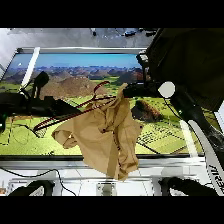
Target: Fold the clothes and pants, and hang the long-sleeved shirts on hangers.
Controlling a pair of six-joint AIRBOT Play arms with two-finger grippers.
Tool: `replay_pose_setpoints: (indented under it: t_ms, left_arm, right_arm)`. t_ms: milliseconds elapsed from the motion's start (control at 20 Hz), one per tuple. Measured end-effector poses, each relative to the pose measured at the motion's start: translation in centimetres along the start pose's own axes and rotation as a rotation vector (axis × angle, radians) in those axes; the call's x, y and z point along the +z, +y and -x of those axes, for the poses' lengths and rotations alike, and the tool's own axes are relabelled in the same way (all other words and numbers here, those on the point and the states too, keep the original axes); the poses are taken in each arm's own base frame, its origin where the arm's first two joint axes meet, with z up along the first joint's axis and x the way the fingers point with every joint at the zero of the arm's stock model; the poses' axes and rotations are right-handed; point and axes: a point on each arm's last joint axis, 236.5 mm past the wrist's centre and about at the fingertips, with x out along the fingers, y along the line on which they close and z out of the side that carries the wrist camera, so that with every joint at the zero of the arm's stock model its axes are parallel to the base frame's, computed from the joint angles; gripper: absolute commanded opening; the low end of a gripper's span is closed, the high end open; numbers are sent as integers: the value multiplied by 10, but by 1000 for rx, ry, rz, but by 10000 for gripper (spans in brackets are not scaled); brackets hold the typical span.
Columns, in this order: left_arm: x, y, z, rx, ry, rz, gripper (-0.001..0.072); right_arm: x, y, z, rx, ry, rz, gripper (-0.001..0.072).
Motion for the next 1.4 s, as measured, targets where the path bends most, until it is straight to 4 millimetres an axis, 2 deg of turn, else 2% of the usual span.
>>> replay_pose_setpoints:
  t_ms: [300,550,700,950,1100,1250,1400]
  left_arm:
    - [-11,-29,8,17,-33,-54,32]
    - [-15,-36,9,23,-39,-37,33]
    - [-5,-28,10,35,-68,-35,32]
    - [10,5,-5,21,-36,11,32]
    - [13,22,-14,4,-8,38,33]
    - [15,29,-12,-4,-3,52,32]
    - [8,14,-1,-7,-7,14,32]
  right_arm:
    - [19,-17,-2,-65,-82,7,33]
    - [25,-25,-5,-87,-115,-25,31]
    - [26,-19,-5,-66,-118,-52,31]
    - [25,22,-4,30,-102,-2,31]
    - [25,33,-3,53,-100,24,32]
    - [24,30,-3,34,-97,64,33]
    - [26,7,0,-28,-103,70,31]
